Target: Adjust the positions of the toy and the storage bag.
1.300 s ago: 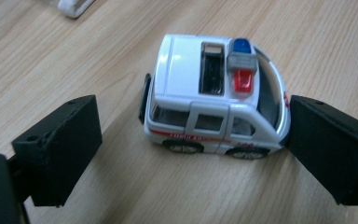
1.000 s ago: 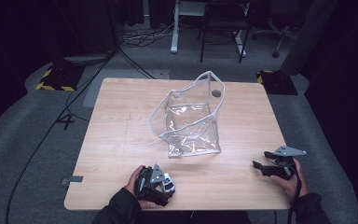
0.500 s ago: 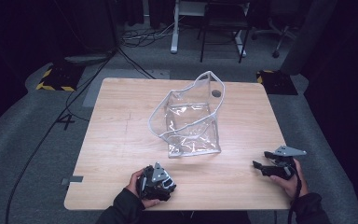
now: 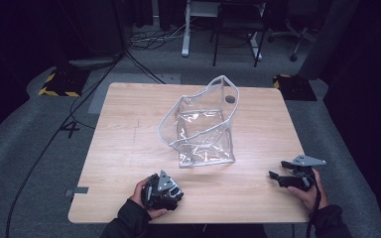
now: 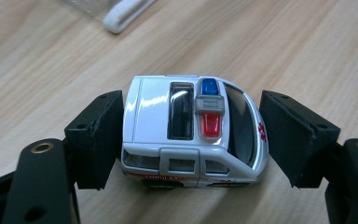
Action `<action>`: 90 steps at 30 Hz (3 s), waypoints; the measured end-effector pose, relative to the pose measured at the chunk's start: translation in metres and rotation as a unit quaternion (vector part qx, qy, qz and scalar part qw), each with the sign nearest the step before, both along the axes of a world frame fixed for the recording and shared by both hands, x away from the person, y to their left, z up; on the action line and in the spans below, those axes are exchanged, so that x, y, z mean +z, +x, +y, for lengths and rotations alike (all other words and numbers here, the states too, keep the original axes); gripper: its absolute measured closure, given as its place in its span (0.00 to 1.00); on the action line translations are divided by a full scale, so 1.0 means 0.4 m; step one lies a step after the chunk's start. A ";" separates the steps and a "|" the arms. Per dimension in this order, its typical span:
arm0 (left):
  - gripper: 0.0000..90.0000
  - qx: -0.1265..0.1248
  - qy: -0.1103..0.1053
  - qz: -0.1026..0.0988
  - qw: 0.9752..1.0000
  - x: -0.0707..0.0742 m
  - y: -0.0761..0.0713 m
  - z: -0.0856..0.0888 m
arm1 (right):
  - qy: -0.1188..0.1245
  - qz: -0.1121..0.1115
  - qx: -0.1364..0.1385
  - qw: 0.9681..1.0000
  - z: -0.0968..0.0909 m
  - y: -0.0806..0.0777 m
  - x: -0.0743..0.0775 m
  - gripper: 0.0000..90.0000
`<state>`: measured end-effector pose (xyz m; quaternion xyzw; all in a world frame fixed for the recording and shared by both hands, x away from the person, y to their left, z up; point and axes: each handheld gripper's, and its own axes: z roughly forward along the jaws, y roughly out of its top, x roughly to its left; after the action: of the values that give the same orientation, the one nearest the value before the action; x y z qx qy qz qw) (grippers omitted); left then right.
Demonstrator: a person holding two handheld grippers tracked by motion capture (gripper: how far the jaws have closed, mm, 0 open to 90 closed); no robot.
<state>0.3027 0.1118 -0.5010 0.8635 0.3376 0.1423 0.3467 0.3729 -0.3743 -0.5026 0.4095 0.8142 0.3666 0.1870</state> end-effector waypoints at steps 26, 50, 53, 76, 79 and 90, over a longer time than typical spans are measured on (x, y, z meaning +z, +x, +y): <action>0.28 0.072 -0.005 -0.004 0.997 0.002 0.091 0.093 | 0.000 0.001 0.001 1.000 0.000 0.000 0.000 0.29; 0.28 0.124 -0.007 0.006 0.992 0.002 0.211 0.185 | 0.000 0.001 0.001 1.000 -0.001 0.000 0.000 0.29; 0.28 0.127 -0.007 0.007 0.992 0.002 0.217 0.185 | 0.000 0.001 0.001 1.000 -0.001 0.000 0.000 0.29; 0.28 0.139 -0.012 0.009 0.990 -0.001 0.241 0.190 | 0.019 -0.032 0.059 0.998 0.119 0.042 0.038 0.41; 0.28 0.140 -0.013 0.008 0.990 -0.002 0.241 0.190 | 0.026 -0.041 0.084 0.995 0.175 0.056 0.045 0.46; 0.28 0.136 -0.010 0.010 0.991 -0.001 0.240 0.190 | 0.032 -0.049 0.133 0.989 0.291 0.084 0.040 0.56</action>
<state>0.3987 0.1878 -0.5013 0.8071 0.4568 0.1763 0.3299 0.4066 -0.2579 -0.4866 0.2854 0.8389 0.4339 0.1632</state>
